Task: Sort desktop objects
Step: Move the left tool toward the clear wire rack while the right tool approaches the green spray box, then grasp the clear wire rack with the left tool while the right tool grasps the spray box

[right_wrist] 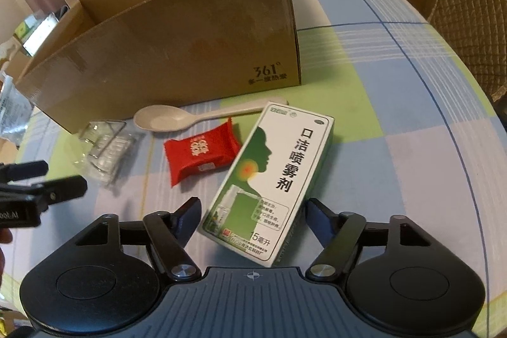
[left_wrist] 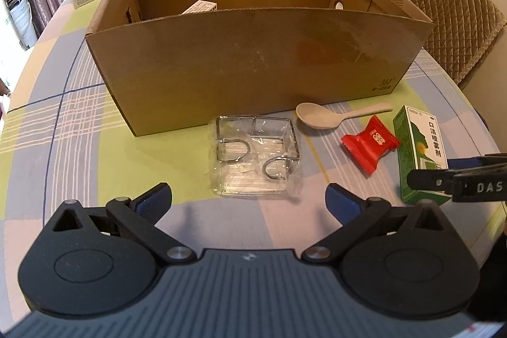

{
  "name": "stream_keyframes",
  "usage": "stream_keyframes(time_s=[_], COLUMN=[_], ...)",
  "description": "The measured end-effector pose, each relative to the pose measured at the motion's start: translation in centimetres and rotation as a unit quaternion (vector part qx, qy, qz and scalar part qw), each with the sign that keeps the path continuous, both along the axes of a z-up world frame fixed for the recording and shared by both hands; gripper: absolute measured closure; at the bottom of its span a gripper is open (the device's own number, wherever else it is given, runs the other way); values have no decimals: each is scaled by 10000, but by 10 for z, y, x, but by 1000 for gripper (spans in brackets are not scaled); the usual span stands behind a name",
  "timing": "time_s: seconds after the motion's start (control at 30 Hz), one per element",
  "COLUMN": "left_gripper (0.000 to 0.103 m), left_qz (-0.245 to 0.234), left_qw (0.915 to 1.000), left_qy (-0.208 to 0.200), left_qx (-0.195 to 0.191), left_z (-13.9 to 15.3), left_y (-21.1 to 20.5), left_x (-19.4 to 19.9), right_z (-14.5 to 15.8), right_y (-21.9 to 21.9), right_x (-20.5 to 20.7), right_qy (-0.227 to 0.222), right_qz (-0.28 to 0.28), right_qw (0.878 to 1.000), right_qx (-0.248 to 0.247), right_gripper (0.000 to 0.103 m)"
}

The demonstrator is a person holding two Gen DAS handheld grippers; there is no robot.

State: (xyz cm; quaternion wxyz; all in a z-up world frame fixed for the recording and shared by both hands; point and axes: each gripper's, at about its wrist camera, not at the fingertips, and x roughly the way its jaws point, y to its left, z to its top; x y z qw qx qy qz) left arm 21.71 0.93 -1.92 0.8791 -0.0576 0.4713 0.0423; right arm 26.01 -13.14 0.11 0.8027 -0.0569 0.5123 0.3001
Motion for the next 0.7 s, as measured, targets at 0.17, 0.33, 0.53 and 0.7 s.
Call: stream_keyframes(time_s=[0.17, 0.33, 0.53, 0.7], left_gripper=[2, 2, 3, 15], left_qz=[-8, -49, -220, -287], left_qw=[10000, 10000, 9997, 9993], left_qy=[-22, -64, -67, 6], left_qx=[-5, -14, 117, 223], left_z=[-5, -8, -13, -21], left_y=[2, 3, -2, -4], left_x=[8, 20, 39, 50], right_z=[1, 3, 4, 3], right_y=[-7, -12, -14, -16], right_x=[5, 8, 9, 11], right_qy=[-66, -200, -219, -179], right_qz=[-11, 46, 120, 154], right_qw=[10000, 9998, 9997, 9997], right_qx=[57, -10, -6, 18], right_gripper=[44, 47, 47, 46])
